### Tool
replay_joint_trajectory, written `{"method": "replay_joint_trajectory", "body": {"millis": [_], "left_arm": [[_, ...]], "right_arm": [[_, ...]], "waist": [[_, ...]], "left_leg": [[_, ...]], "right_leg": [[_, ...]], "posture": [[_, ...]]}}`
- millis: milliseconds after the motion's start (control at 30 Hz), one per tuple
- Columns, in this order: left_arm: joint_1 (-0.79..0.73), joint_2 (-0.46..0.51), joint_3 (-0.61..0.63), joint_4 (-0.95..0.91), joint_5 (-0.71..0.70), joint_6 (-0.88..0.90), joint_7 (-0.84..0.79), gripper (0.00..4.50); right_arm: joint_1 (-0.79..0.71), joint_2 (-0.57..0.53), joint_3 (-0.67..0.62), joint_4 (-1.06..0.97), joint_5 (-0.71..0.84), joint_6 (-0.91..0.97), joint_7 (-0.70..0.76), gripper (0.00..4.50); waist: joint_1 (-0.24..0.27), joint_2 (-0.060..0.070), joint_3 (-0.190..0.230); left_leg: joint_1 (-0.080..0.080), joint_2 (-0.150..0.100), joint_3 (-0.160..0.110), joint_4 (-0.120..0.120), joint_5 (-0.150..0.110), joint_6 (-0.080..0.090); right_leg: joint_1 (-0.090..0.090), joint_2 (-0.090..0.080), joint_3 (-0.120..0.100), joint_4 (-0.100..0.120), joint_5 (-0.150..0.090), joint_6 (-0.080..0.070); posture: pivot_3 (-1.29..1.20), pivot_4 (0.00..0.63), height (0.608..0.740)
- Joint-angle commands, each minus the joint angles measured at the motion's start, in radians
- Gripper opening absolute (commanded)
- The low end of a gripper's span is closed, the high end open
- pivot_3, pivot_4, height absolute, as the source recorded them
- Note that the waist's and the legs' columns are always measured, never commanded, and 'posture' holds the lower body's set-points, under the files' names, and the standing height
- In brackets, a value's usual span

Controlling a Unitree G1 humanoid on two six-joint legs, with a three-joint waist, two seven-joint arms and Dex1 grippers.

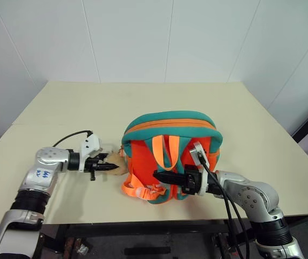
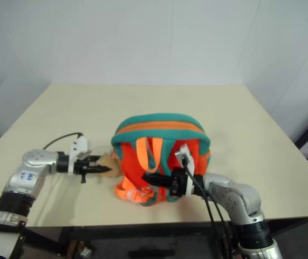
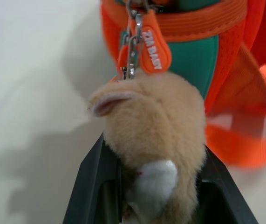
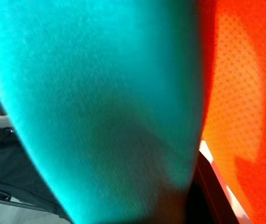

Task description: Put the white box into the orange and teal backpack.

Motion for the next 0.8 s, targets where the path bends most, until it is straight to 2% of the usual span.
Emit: {"method": "replay_joint_trajectory", "body": {"millis": [33,100,133,200,433,467,500,633,800], "left_arm": [[0.02,-0.035,0.025,-0.059,-0.036,0.015,0.011,1.06],[0.024,-0.048,0.045,-0.096,-0.054,0.037,0.023,1.06],[0.029,-0.039,0.056,-0.124,-0.064,0.059,0.019,1.39],[0.041,-0.029,0.09,-0.161,-0.094,0.062,0.003,2.03],[0.108,0.114,0.166,-0.218,-0.134,0.058,-0.112,4.47],[0.117,0.128,0.18,-0.224,-0.139,0.059,-0.113,4.5],[0.124,0.139,0.19,-0.232,-0.146,0.063,-0.114,4.5],[0.154,0.167,0.206,-0.235,-0.144,0.055,-0.116,4.5],[0.165,0.149,0.242,-0.232,-0.156,-0.011,-0.1,4.5]], "right_arm": [[-0.004,-0.007,-0.02,-0.021,0.03,0.004,0.007,0.53],[-0.007,-0.015,-0.029,-0.037,0.061,0.029,0.017,0.53],[-0.01,-0.028,-0.04,-0.052,0.088,0.051,0.025,1.02],[-0.012,-0.062,-0.058,-0.083,0.138,0.082,0.051,1.52],[0.015,-0.211,-0.064,-0.119,-0.065,-0.171,0.131,3.98],[0.021,-0.24,-0.073,-0.109,-0.09,-0.202,0.149,4.33],[0.028,-0.269,-0.081,-0.101,-0.1,-0.218,0.175,4.47],[0.057,-0.352,-0.102,-0.056,-0.165,-0.314,0.235,4.47],[0.137,-0.424,-0.141,0.017,-0.295,-0.493,0.269,4.47]], "waist": [[0.001,0.0,0.0],[0.002,0.0,0.0],[0.004,0.0,0.0],[0.007,0.0,0.0],[0.0,0.0,0.0],[0.0,0.0,0.0],[0.0,0.0,0.0],[0.001,0.0,0.0],[0.004,0.0,0.0]], "left_leg": [[0.0,0.0,0.0,0.0,0.0,0.0],[0.0,0.0,0.0,0.0,0.0,0.0],[0.0,0.0,0.0,0.0,0.0,0.0],[-0.001,0.0,0.0,0.0,0.0,0.001],[-0.001,0.0,0.0,-0.001,-0.001,0.001],[-0.001,0.0,0.0,-0.001,-0.001,0.001],[-0.001,0.0,0.0,-0.001,-0.001,0.001],[-0.001,0.0,0.001,-0.001,-0.002,0.002],[-0.001,0.0,0.001,0.0,-0.002,0.002]], "right_leg": [[0.0,0.0,0.0,0.0,0.0,0.0],[0.0,0.0,0.0,0.001,0.0,0.001],[0.0,0.0,0.0,0.0,0.0,0.001],[0.0,0.0,0.0,0.0,0.0,0.001],[-0.001,0.0,0.0,-0.002,0.0,-0.001],[-0.001,0.0,0.0,-0.003,-0.001,-0.001],[-0.001,0.0,0.0,-0.003,-0.001,-0.002],[0.0,0.0,0.0,-0.005,-0.001,-0.002],[0.001,0.0,0.0,-0.006,-0.001,-0.002]], "posture": [[0.0,0.15,0.74],[0.0,0.15,0.74],[0.0,0.15,0.74],[0.0,0.15,0.74],[0.0,0.15,0.74],[0.0,0.15,0.74],[0.0,0.15,0.74],[0.0,0.15,0.74],[0.0,0.15,0.74]]}}
